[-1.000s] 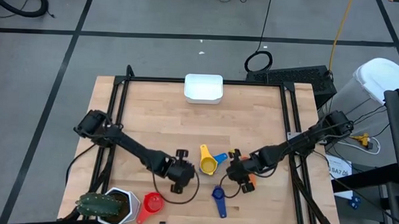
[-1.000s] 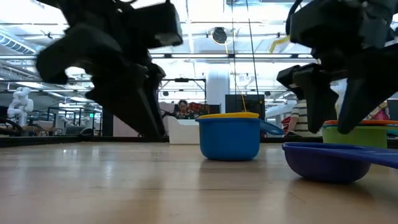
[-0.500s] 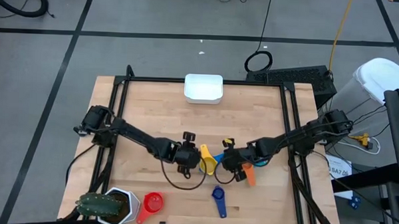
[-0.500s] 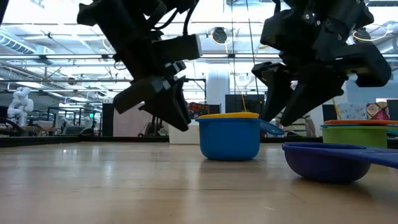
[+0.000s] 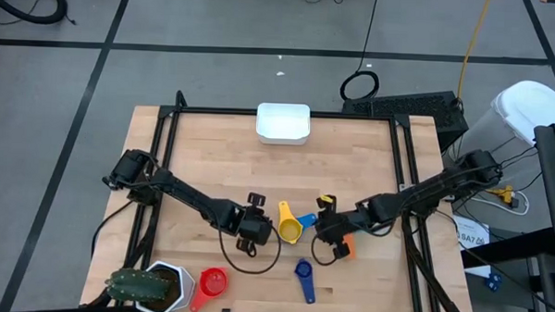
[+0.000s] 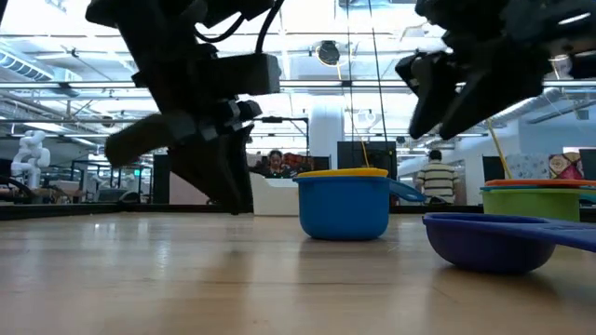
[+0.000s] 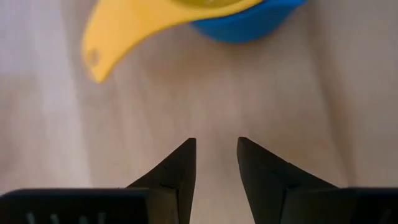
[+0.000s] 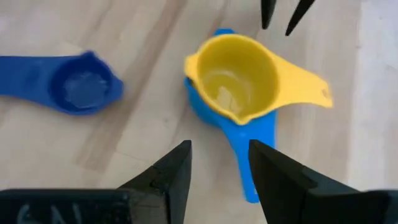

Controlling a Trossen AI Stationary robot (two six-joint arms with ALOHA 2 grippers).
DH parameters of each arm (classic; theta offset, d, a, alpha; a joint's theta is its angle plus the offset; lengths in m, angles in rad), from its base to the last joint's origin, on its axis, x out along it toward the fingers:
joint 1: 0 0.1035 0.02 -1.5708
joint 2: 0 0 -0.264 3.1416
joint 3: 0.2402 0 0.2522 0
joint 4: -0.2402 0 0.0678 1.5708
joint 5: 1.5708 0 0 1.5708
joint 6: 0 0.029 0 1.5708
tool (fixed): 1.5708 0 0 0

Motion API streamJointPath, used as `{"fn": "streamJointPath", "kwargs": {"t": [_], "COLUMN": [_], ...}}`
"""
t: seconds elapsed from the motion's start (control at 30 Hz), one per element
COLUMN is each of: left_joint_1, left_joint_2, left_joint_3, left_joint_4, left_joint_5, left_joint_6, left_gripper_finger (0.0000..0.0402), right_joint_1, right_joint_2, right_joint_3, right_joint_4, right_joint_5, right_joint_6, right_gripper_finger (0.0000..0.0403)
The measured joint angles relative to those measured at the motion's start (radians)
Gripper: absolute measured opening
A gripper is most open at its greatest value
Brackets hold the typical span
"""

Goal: Nest measuring cups in basket
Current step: Adjust the left nested measuring cups

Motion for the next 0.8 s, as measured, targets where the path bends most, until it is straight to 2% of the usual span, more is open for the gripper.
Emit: {"fn": "streamJointPath", "kwargs": {"t": [0.23,0.53,0.8], "left_joint_1": [0.040,0.114,0.166], "left_joint_2": [0.000,0.000,0.000], "left_joint_3": [0.000,0.000,0.000], "left_joint_4": [0.089,0.112,0.117], "left_joint_5": [0.022,0.066,0.165], "left_joint_6": [0.078,0.158,0.185], "left_gripper_finger": [0.0122,0.0122,0.0122], "right_joint_1": [0.005,-0.021,-0.058], "right_joint_2": [0.044,0.053,0.087], "right_joint_3": [-0.034,-0.056,-0.057], "right_joint_4": [0.000,0.047,0.047], "right_joint_5": [-0.038,-0.066,-0.152], "right_joint_6": [0.041,0.079,0.090], "right_gripper_finger": [0.0150,0.0150,0.0150]}}
